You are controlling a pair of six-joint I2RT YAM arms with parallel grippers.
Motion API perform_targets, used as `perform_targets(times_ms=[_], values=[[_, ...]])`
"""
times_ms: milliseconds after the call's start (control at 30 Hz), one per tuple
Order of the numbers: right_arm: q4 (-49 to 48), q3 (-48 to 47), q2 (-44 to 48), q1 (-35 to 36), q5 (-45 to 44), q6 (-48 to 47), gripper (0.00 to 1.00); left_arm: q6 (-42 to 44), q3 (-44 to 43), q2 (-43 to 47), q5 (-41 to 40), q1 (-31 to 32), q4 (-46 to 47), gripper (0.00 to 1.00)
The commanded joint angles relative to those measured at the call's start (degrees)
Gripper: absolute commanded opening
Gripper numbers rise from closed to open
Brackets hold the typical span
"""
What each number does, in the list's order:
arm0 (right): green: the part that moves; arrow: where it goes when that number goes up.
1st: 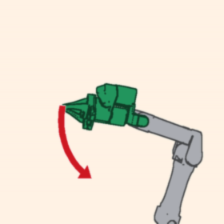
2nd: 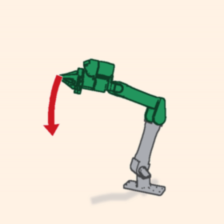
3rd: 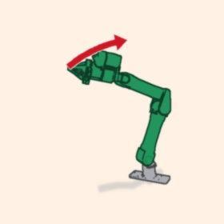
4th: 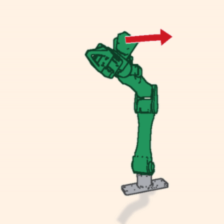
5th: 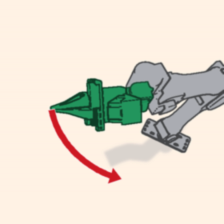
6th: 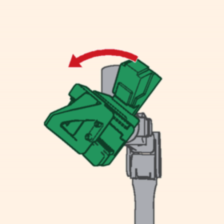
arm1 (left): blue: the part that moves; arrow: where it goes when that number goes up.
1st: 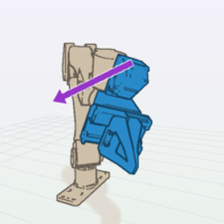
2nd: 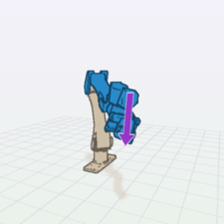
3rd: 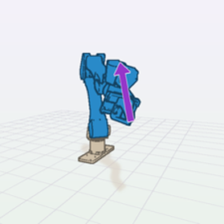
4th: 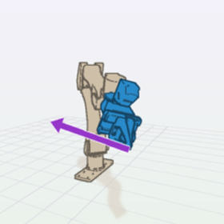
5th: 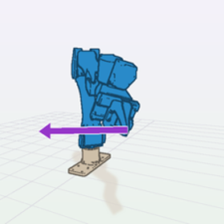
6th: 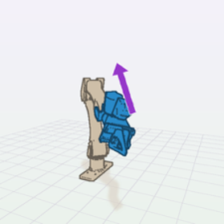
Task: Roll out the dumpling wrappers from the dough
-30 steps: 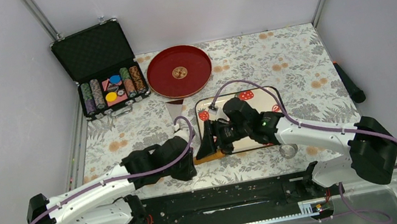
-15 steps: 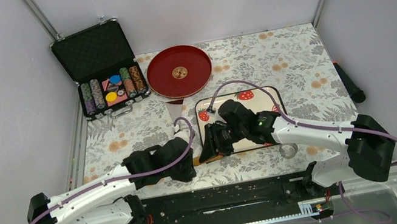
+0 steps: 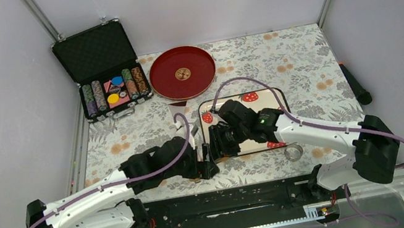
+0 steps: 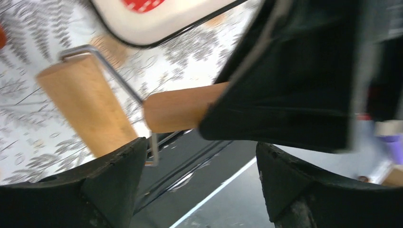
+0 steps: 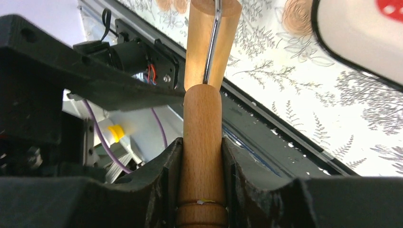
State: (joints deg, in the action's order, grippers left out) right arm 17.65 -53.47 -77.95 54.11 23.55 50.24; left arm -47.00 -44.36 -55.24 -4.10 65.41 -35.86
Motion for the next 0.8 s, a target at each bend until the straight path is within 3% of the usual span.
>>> perform_targets(times_ms=[0, 200, 433, 600, 767], values=[[7.1, -7.0, 1.2, 0.5, -6.9, -5.0, 0.00, -5.8, -4.0, 3.7, 2.8, -0.1, 13.2, 0.87], [15.8, -10.6, 2.7, -1.4, -10.5, -7.9, 0.00, -10.6, -4.2, 5.7, 5.2, -4.9, 21.1, 0.96], [23.2, -10.1, 8.1, -10.0, -8.6, -11.1, 0.00, -14.6, -3.6, 3.5, 19.3, -25.2, 20.3, 0.96], [28.6, -10.3, 12.0, -15.5, -8.6, -13.6, 0.00, -9.9, -5.7, -7.1, 23.2, -34.4, 12.2, 0.89], [33.7, -11.6, 14.6, -17.9, -11.2, -13.8, 0.00, -6.1, -7.6, -21.1, 25.3, -35.9, 9.9, 0.78]])
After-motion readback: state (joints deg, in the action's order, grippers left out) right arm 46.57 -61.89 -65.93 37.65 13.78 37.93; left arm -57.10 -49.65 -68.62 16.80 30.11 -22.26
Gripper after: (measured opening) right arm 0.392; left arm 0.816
